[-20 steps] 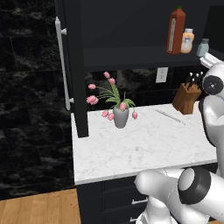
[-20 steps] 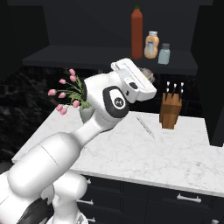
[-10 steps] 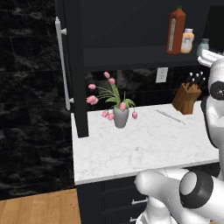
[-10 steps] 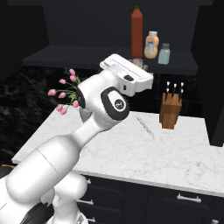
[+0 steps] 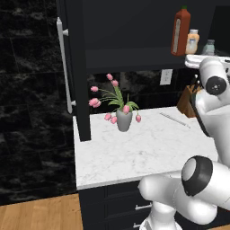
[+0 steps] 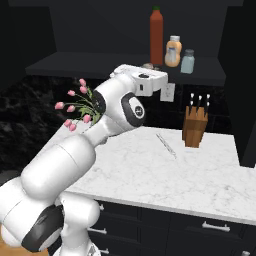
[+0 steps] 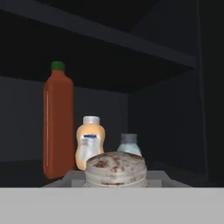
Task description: Put the shaker and condiment bottle from the counter next to their counterparts in the cabinet.
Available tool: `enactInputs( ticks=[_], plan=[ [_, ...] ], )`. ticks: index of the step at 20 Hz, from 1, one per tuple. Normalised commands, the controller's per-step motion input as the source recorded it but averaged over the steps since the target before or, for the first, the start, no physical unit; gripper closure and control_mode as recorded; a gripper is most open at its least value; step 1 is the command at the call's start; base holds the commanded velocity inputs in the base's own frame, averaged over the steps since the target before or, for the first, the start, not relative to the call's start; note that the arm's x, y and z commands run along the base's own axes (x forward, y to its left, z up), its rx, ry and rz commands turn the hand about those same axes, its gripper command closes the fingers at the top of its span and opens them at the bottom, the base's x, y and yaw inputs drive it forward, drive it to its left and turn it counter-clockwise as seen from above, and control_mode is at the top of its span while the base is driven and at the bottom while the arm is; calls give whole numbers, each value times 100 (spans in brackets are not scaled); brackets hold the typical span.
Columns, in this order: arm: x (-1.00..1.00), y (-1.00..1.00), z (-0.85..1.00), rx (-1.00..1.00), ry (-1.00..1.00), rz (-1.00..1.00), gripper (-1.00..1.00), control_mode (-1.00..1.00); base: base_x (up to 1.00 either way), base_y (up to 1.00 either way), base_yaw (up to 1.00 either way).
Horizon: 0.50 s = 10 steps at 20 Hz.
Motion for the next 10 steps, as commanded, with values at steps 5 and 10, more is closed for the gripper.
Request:
enactInputs(
  ticks=[5, 10],
  plan=[
    [42, -8, 44, -1, 11, 3, 100, -100, 0, 0, 0],
    [45, -10, 1, -3, 7, 5, 100, -100, 0, 0, 0]
  ],
)
